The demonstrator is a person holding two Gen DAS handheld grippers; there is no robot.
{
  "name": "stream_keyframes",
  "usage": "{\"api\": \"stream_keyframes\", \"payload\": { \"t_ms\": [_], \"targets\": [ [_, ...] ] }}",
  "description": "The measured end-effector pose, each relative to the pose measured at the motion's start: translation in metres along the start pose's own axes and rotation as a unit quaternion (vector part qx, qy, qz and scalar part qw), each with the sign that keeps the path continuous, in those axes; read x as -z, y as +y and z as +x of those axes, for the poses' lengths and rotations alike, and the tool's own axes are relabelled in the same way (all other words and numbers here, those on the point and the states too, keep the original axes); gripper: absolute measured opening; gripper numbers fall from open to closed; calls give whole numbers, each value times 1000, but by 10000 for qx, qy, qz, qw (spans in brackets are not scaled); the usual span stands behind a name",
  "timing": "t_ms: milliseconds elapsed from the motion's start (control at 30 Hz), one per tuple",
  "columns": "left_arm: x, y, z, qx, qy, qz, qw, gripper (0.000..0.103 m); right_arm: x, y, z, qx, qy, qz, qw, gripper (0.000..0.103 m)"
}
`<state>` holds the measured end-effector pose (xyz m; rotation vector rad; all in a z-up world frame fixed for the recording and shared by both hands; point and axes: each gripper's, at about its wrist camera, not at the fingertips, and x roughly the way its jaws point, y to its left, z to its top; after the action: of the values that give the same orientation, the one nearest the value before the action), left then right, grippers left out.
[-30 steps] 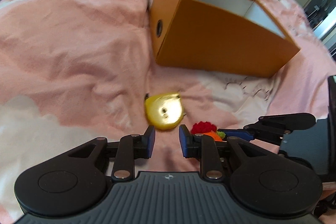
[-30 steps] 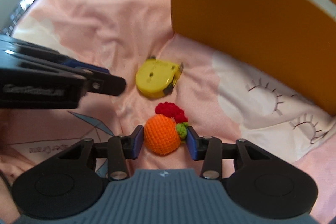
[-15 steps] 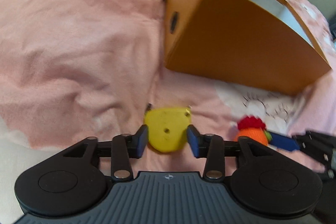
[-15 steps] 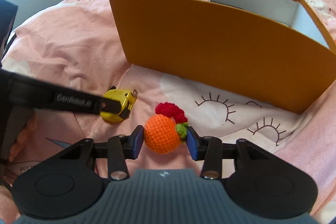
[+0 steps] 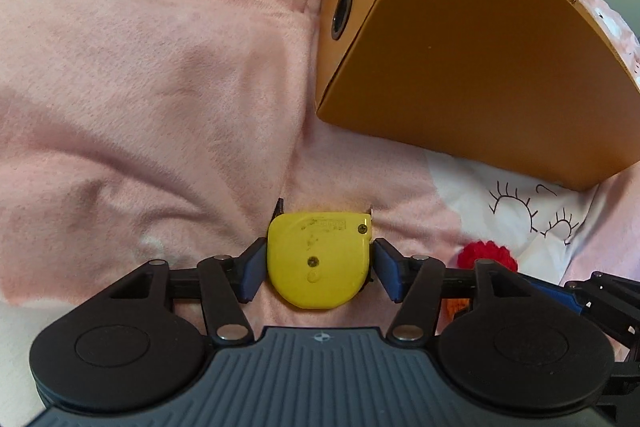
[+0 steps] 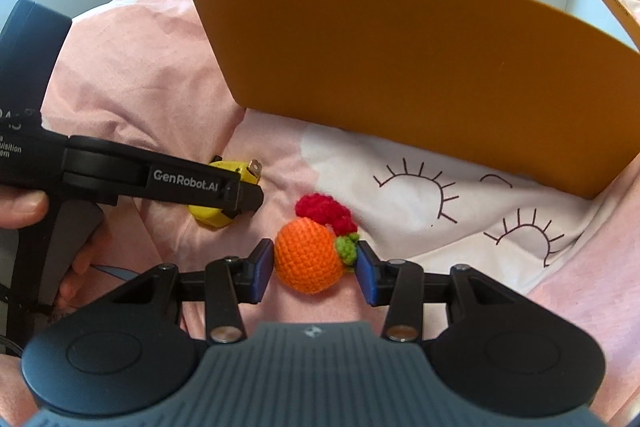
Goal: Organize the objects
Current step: 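Grasp the yellow tape measure with the left tool while the right tool grasps the orange crochet toy, then lift the tape measure and crochet toy and carry them over the orange box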
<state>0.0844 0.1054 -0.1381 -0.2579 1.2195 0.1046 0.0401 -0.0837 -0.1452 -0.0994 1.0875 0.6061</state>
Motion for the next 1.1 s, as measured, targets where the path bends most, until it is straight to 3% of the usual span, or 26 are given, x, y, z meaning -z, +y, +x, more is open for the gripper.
{"api": "stream_keyframes", "payload": {
  "t_ms": [133,233,600,700,833,1100],
  "targets": [
    [0,1,3,92,2,6,10000,78,-1,-1,2,-27,29,28,10000,46],
    [-1,2,4,223,27,-27,9997,89,-2,-2,3,-31,48,24,10000,46],
    [0,4,1,230,2,8,9997,90,-6,-3,4,11,80,-45,10000,46],
    [0,4,-1,236,-37,18,9997,89,-6,-3,4,16,72,-50,10000,46],
    [2,8,-8,113,-142,-25,9998,61,-5,-2,2,40,-11,-94,9999,46],
    [7,12,-29,207,-334,114,9992,61,-7,-1,-8,60,-249,-171,9995,46]
  ]
}}
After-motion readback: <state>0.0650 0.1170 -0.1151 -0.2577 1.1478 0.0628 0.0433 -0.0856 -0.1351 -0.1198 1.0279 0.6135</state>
